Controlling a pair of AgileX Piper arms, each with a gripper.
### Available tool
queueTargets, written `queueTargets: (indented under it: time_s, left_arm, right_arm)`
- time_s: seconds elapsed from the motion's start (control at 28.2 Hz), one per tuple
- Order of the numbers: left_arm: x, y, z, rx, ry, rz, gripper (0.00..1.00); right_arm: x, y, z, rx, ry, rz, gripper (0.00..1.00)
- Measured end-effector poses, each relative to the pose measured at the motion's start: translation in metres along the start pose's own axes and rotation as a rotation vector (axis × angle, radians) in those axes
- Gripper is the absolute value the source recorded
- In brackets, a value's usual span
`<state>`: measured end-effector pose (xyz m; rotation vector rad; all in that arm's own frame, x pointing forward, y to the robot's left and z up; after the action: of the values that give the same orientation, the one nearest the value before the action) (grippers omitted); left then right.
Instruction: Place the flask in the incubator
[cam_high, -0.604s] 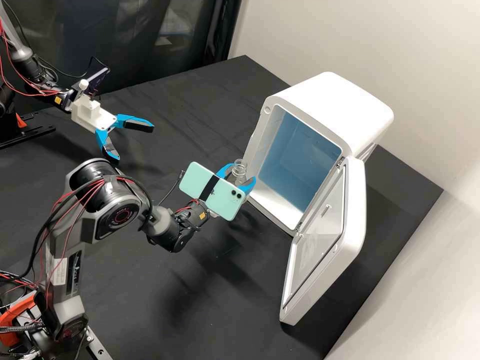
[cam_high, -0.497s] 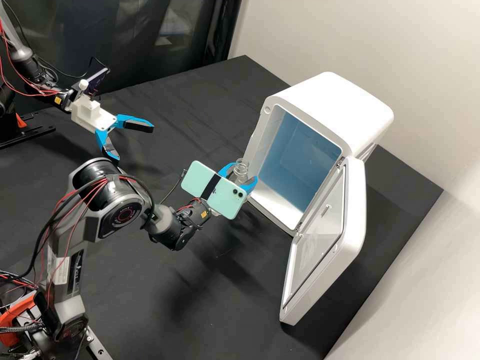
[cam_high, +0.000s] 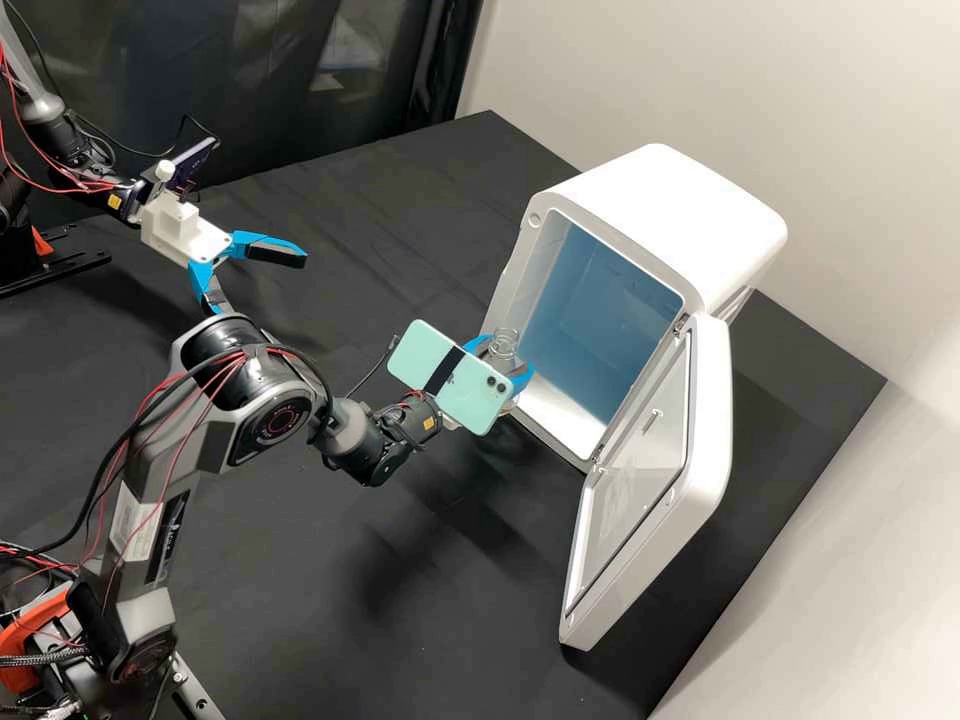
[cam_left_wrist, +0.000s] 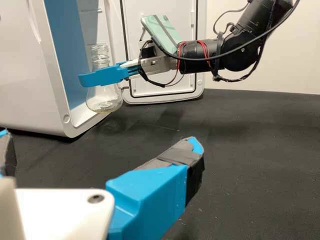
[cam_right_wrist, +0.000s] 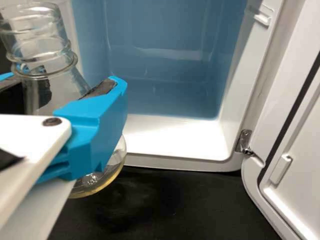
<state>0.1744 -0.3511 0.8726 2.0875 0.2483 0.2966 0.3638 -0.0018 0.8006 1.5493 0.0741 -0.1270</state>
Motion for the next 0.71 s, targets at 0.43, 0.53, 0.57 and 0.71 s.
queueTargets:
  time_s: [0.43,0.53,0.57,0.71]
  left_arm:
    - [0.001,-0.0004,0.003,-0.003,-0.011,0.0,1.0]
    - [0.001,-0.0003,0.003,-0.004,-0.009,0.001,1.0]
    - [0.001,-0.0003,0.003,-0.004,-0.009,0.001,1.0]
    - [0.002,0.0009,0.003,-0.002,-0.01,0.005,1.0]
  right_arm:
    - [0.011,0.004,0.0,-0.006,-0.018,0.014,0.0]
    - [0.017,0.009,-0.003,0.002,-0.018,0.033,0.0]
    - [0.019,0.01,-0.002,0.004,-0.018,0.037,0.0]
    - [0.027,0.01,-0.001,0.009,-0.033,0.033,0.0]
